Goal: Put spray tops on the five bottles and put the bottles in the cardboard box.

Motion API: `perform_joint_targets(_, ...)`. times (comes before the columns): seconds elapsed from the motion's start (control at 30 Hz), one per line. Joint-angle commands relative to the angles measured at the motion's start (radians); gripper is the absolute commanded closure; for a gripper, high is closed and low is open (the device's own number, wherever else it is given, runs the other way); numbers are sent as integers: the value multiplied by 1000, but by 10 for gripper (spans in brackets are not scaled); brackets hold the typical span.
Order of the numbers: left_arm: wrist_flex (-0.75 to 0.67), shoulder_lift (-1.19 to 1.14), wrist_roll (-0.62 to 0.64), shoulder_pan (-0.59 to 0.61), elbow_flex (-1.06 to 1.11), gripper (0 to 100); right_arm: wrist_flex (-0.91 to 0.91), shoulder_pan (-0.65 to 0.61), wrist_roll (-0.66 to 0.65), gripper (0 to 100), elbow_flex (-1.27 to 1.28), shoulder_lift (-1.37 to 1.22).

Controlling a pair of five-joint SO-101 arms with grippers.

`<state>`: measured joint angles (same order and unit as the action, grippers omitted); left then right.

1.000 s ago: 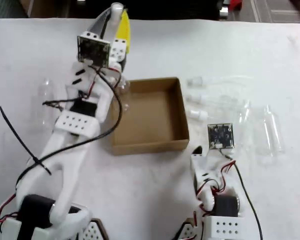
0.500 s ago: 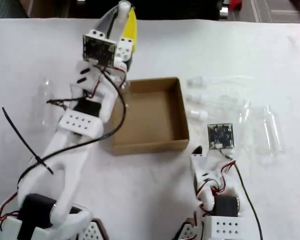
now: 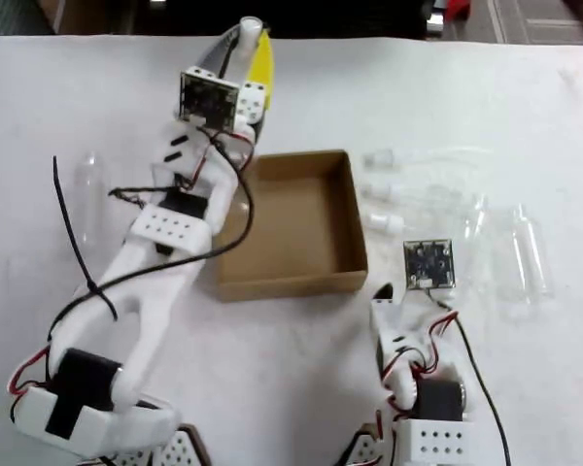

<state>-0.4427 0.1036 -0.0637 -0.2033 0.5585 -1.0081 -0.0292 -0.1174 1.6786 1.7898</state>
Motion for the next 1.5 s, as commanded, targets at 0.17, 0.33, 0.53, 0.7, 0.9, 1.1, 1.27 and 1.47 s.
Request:
perform_joint_targets(0.17,-35,21,14,-8,-26,978,1,-7,-11,907,11,10)
perform_joint_targets(0.33,-35,108,11,-5,43,978,8,-7,-11,907,11,10)
perform_joint_targets(0.53,-35,202,5,-5,135,977,12,-7,-11,907,11,10)
perform_joint_targets(0.7,-31,200,12,19,140,977,12,-7,-11,907,11,10)
perform_joint_targets(0.9,-35,209,9,39,210,977,13,-7,-11,907,11,10)
perform_joint_targets(1.1,-35,209,14,51,236,977,13,-7,-11,907,11,10)
perform_joint_targets(1.27,-35,209,54,48,250,977,13,-7,-11,907,11,10)
perform_joint_targets(1.47,-37,211,95,53,273,977,13,-7,-11,907,11,10)
